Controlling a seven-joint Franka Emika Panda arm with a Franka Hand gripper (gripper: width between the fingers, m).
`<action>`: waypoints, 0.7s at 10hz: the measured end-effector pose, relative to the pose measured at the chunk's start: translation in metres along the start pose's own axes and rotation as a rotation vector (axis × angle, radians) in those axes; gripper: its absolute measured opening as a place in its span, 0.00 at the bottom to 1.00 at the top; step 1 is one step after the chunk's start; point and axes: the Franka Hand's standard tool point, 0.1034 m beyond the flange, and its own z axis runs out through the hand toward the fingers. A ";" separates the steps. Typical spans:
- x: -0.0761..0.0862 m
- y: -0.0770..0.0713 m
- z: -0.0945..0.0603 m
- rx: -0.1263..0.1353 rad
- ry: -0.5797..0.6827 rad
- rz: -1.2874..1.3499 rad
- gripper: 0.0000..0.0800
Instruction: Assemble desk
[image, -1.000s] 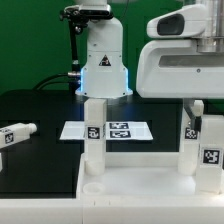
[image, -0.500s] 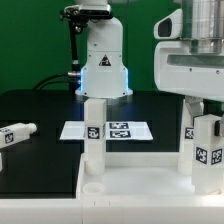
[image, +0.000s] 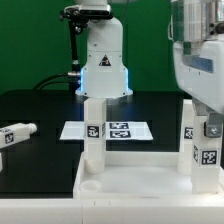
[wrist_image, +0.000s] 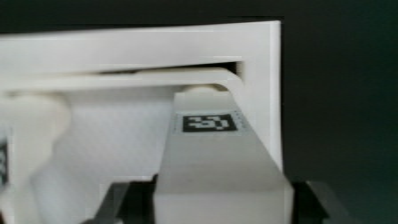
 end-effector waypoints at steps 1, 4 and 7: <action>-0.003 0.000 0.000 0.008 -0.003 0.094 0.36; -0.004 0.000 0.000 0.007 -0.001 -0.132 0.64; -0.011 0.005 0.003 -0.001 -0.007 -0.651 0.80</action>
Offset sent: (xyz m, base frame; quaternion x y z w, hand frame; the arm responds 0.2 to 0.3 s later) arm 0.0006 0.0063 0.0037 -0.0191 0.0125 -0.2418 0.9701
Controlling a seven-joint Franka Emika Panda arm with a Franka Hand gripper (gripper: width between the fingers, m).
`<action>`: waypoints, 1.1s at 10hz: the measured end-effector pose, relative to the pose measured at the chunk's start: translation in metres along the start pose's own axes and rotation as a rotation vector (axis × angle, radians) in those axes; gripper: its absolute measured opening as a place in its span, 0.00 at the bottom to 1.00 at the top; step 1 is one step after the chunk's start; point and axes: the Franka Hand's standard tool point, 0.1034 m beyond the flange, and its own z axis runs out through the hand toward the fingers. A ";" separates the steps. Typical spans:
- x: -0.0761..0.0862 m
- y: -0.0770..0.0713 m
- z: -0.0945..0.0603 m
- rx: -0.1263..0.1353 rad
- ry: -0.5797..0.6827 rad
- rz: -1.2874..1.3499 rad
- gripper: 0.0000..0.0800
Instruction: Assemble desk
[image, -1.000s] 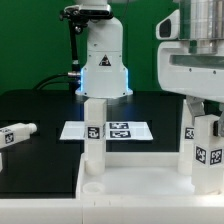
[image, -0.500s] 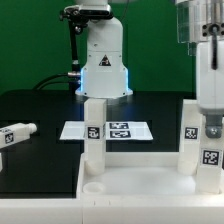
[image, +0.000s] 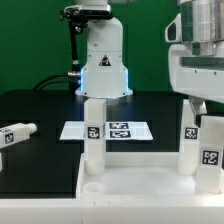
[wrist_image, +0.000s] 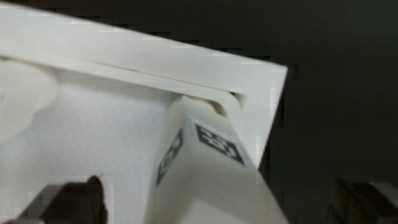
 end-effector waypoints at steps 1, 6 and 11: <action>0.001 0.000 0.000 0.001 0.002 -0.072 0.80; 0.005 -0.002 -0.002 -0.014 0.032 -0.663 0.81; 0.008 0.000 -0.001 -0.015 0.030 -0.466 0.37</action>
Offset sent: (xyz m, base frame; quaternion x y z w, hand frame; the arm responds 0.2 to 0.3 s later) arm 0.0000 0.0000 0.0000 0.0000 0.0000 -0.1938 0.9810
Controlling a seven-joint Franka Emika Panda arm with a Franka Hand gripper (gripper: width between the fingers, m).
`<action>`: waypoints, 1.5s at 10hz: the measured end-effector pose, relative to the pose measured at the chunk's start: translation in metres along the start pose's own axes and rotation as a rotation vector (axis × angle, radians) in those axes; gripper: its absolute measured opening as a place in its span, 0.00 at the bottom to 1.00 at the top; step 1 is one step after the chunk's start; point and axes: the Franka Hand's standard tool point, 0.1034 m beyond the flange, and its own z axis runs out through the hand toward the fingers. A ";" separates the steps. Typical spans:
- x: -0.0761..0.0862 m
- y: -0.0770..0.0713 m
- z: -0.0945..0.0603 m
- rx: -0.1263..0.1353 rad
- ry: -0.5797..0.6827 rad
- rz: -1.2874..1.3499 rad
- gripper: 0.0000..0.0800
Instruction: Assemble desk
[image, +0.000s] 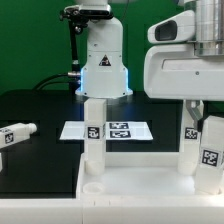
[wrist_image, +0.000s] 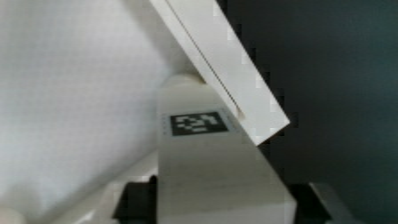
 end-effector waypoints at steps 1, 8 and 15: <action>0.001 0.001 -0.001 -0.008 -0.004 0.155 0.37; -0.001 0.000 0.001 0.038 -0.051 0.982 0.36; 0.002 0.004 0.001 0.041 -0.027 0.040 0.81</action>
Offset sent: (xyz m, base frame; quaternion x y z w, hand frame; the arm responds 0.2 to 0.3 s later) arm 0.0022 -0.0079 -0.0088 0.0519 -0.0240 0.5039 0.8619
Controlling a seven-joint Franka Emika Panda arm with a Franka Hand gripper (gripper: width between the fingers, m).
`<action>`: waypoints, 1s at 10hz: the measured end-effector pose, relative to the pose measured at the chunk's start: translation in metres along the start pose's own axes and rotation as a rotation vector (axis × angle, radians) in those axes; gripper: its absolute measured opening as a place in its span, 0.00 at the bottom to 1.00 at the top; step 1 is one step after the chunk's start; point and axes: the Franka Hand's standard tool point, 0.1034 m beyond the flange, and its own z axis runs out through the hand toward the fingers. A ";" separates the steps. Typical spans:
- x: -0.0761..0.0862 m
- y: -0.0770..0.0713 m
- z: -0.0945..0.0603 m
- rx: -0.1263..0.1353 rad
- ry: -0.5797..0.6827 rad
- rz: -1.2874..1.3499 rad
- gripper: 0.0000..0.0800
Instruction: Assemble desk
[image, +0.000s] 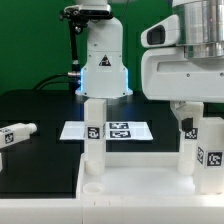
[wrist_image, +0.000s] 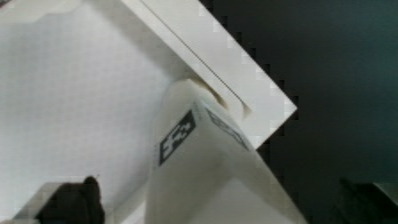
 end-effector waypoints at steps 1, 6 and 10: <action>0.000 0.000 0.000 -0.009 0.007 -0.113 0.81; -0.003 -0.005 -0.001 -0.052 0.028 -0.682 0.67; 0.000 -0.003 -0.001 -0.050 0.041 -0.323 0.36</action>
Offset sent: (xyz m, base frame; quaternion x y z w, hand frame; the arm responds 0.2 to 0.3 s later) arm 0.0046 0.0334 -0.0060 0.0302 -0.0462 -0.4506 0.8910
